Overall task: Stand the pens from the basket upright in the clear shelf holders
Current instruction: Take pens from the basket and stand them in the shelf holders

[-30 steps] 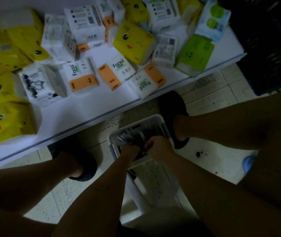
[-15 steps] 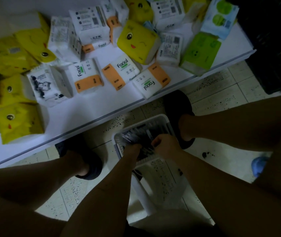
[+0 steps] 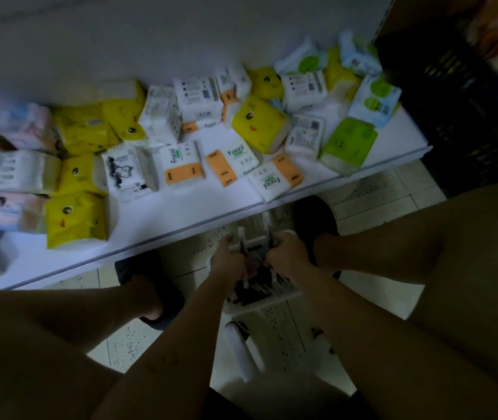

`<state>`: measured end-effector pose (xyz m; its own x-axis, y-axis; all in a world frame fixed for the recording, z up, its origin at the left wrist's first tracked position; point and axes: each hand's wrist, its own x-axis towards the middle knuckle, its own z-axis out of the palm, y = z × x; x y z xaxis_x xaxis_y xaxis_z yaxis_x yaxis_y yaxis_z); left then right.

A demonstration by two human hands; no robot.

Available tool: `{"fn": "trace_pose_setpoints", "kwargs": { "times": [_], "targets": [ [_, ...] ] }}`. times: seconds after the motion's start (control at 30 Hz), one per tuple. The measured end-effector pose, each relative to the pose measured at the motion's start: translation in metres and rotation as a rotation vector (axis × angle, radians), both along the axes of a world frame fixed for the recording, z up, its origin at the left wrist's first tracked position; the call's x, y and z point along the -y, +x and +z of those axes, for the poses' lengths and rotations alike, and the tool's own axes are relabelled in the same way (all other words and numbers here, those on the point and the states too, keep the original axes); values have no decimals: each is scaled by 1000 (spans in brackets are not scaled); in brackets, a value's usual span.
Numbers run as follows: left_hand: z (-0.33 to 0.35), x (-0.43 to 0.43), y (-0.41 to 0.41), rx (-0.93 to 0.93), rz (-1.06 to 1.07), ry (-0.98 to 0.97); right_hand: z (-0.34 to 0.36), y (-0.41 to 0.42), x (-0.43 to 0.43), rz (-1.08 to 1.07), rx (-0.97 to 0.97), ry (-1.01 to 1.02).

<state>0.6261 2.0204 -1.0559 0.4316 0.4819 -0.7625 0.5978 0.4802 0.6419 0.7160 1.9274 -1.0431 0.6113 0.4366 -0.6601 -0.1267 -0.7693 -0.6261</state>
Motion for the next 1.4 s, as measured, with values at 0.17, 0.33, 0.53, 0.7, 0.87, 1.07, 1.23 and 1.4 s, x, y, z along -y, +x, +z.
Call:
{"fn": "trace_pose_setpoints", "kwargs": {
  "times": [0.17,0.33,0.53,0.7,0.87,1.07,1.23,1.4],
  "targets": [
    [55,-4,5,152,-28,205,49,5,-8,-74,124,176],
    [109,-13,-5,324,64,324,104,8,-16,-38,249,357],
    [177,-19,-12,559,54,320,171,6,-23,25,359,528],
    [248,-28,-13,651,-43,581,247,9,-30,66,486,702],
    [328,-39,-25,827,-113,693,323,6,-22,177,624,868],
    [421,-42,-33,915,-264,986,400,10,-24,264,713,1065],
    [484,-49,-24,941,-250,1159,459,20,-31,199,832,1222],
    [528,-65,-12,969,-197,1223,498,38,-41,206,923,1268]
  ]
}}
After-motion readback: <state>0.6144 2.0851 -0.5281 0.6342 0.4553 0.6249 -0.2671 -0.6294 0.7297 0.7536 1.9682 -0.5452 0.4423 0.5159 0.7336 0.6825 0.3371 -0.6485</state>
